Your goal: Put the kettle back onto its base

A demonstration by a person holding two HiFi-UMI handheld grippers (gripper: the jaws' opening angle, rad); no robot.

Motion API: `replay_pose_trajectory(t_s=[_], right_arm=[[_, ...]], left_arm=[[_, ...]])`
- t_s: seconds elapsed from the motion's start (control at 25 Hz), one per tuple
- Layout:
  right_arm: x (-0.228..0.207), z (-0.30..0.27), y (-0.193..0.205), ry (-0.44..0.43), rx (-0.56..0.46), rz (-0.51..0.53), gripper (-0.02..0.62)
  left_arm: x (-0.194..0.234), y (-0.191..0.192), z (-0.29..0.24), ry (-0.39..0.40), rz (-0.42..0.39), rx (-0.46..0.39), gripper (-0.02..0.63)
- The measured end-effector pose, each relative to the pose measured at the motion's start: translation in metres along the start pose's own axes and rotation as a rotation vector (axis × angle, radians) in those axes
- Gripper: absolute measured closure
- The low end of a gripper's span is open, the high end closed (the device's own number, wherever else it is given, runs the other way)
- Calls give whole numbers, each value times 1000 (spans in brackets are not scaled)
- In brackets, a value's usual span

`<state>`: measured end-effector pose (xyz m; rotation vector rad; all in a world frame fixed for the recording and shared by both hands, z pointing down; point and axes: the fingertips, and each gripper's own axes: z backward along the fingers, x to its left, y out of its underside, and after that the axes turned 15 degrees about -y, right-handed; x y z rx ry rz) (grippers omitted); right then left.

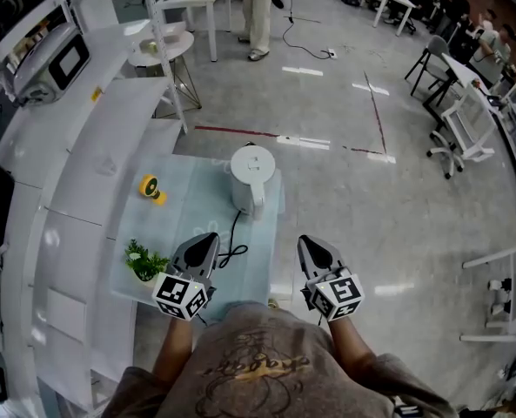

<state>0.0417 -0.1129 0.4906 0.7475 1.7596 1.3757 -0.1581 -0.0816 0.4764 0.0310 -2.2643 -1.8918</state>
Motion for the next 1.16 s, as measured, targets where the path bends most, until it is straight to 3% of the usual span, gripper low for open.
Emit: replay_pose_trajectory(t_s=[0.2, 1.16], right_arm=[[-1, 1, 0, 28, 8, 19, 598], [1, -2, 12, 6, 25, -13, 597]], left_arm=[[-1, 1, 2, -7, 13, 1, 584], [-3, 15, 3, -11, 67, 31, 584]])
